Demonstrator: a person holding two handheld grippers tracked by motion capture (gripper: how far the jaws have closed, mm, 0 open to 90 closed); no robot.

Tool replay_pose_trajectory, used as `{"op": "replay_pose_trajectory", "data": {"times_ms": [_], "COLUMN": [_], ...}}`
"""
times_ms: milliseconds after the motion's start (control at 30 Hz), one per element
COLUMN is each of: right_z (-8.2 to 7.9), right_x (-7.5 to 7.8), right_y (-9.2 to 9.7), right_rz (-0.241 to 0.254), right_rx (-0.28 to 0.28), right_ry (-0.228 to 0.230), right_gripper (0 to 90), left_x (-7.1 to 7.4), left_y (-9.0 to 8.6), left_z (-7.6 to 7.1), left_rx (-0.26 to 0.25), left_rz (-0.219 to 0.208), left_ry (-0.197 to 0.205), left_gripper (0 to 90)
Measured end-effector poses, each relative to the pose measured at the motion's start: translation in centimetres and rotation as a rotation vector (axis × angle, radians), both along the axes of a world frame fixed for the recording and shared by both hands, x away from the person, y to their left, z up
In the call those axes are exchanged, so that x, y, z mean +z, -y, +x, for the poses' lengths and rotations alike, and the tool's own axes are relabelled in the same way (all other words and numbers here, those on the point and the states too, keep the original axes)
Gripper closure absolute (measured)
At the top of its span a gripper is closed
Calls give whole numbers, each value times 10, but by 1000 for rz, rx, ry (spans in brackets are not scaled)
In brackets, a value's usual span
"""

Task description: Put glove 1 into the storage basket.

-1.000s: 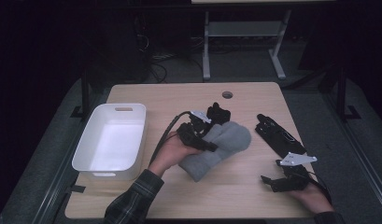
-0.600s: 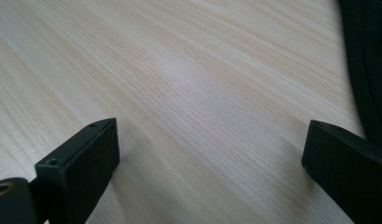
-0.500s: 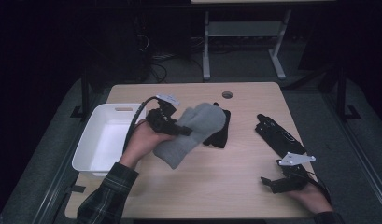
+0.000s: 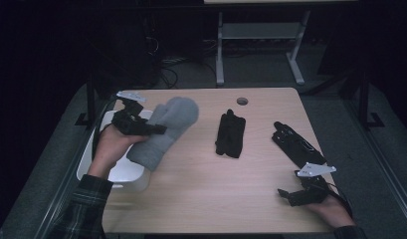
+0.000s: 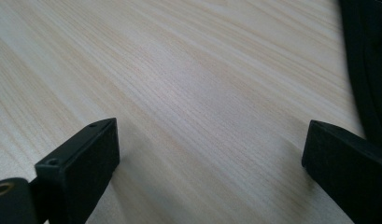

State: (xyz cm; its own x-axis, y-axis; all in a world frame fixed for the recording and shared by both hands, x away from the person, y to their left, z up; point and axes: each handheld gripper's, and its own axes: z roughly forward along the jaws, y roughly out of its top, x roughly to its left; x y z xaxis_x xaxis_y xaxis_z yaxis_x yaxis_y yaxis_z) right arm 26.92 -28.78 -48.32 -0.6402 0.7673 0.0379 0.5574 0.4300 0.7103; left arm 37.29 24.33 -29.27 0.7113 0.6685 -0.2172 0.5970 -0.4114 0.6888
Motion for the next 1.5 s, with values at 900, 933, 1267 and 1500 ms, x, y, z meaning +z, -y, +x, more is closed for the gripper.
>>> {"op": "replay_pose_trajectory", "data": {"times_ms": [900,933,1267,1500], "right_z": [0,0,0,0], "right_x": [0,0,0,0], "right_y": [0,0,0,0], "right_rz": [0,0,0,0], "right_rx": [-1,-1,-1,-1], "right_ry": [-1,-1,-1,0], "right_gripper": [39,39,39,39], "left_x": [-62,-66,-104,-116], "left_y": [-110,-110,-110,-109], "left_z": [10,12,30,33], "left_rx": [252,259,298,303], "left_rz": [-11,-9,52,134], "left_ry": [-144,-152,-228,-230], "left_gripper": [676,675,651,547]}}
